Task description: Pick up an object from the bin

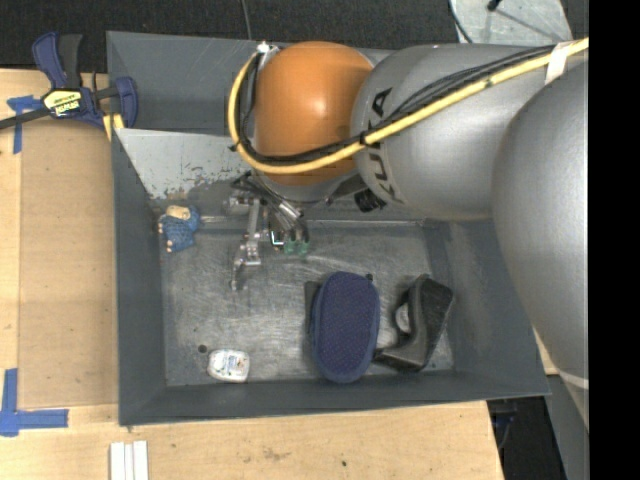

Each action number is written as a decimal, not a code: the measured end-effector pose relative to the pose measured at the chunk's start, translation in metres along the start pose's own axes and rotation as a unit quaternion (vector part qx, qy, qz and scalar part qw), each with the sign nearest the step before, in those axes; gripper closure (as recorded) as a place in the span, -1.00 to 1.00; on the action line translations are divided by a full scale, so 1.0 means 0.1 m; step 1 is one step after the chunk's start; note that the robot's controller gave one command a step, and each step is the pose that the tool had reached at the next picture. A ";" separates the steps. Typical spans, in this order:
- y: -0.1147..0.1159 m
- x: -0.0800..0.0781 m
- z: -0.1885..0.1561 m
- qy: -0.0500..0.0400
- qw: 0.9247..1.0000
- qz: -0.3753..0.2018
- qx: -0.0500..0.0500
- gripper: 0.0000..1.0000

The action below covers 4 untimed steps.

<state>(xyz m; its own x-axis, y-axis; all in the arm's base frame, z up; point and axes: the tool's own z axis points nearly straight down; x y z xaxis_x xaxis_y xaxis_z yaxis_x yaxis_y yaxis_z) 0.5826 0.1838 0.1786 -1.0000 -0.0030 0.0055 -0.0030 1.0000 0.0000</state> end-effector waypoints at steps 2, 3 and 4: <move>-1.93 0.29 0.14 -0.007 0.982 -0.188 0.002 -1.00; -1.80 0.15 0.73 -0.008 0.992 -0.125 -0.005 -1.00; -1.71 -0.05 1.03 -0.006 0.984 -0.181 -0.006 -1.00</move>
Offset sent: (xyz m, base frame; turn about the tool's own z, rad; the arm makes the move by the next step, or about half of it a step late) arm 0.0039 -0.1006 -0.0949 -0.1363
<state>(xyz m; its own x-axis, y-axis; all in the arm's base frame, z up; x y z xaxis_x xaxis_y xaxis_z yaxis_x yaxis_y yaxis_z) 0.5875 0.0128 0.0761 -0.9337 -0.3580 -0.0086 -0.3581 0.9336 0.0124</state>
